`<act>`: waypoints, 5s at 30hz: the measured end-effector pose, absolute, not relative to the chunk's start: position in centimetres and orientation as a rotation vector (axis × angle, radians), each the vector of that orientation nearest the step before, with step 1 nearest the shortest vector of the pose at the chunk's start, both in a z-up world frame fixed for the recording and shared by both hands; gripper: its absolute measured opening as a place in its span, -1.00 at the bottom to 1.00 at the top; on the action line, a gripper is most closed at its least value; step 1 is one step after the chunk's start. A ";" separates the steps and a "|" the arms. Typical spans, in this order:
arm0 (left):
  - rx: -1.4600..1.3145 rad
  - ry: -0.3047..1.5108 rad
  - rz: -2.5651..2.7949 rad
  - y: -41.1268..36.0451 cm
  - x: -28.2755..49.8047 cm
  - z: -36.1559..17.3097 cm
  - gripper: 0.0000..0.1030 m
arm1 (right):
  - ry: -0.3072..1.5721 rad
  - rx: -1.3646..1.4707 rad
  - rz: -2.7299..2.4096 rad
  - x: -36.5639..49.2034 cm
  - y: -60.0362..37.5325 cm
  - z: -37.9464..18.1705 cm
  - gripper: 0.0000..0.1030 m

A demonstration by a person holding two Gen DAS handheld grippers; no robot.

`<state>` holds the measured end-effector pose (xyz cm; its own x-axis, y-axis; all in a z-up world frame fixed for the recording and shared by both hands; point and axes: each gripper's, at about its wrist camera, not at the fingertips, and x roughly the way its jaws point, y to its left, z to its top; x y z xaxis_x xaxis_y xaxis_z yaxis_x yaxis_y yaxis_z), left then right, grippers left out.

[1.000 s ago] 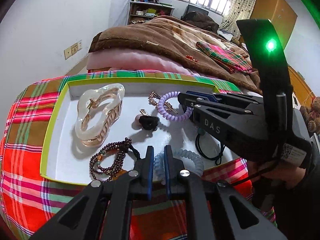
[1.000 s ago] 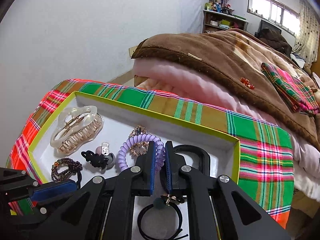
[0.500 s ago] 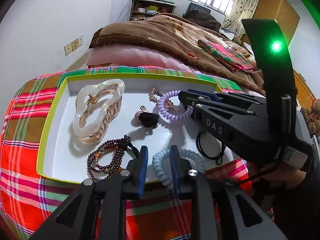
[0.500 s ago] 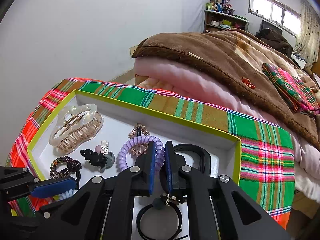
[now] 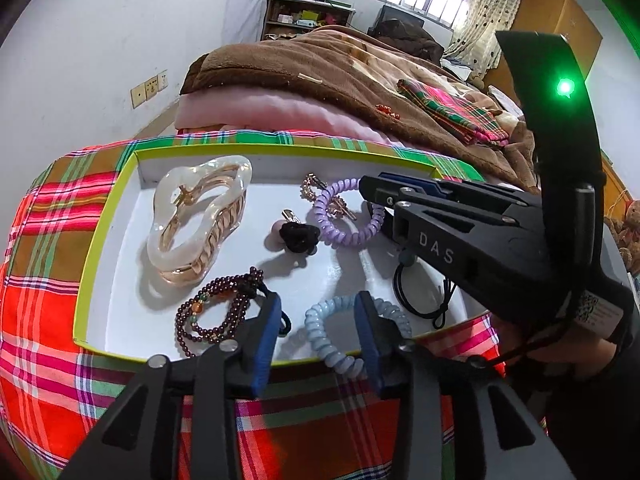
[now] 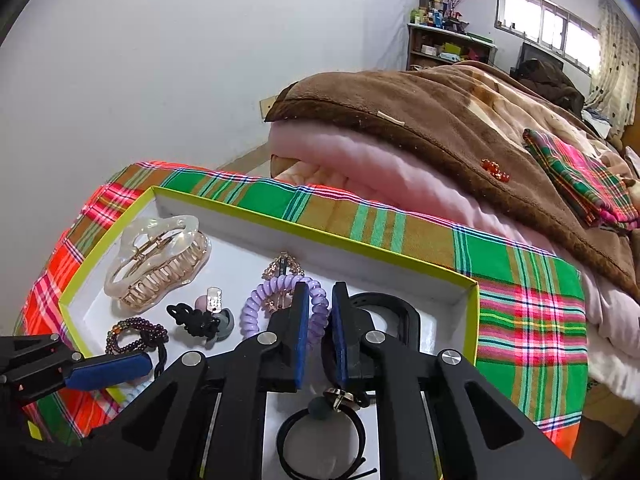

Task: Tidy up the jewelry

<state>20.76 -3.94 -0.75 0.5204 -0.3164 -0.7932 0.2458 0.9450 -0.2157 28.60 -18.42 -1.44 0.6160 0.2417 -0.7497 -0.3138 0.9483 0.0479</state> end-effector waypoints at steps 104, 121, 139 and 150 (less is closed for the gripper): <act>0.028 0.746 -0.012 0.6 4.0 1.4 0.22 | 0.673 0.047 0.169 4.1 -19.2 1.3 -0.03; 0.028 0.745 -0.009 0.5 3.9 1.5 0.22 | 0.672 0.052 0.170 3.8 -19.0 1.3 -0.03; 0.026 0.750 -0.006 0.6 3.8 1.5 0.22 | 0.676 0.053 0.171 3.9 -19.0 1.3 -0.03; 0.023 0.753 -0.004 0.6 3.8 1.4 0.22 | 0.678 0.051 0.173 4.0 -19.1 1.2 -0.03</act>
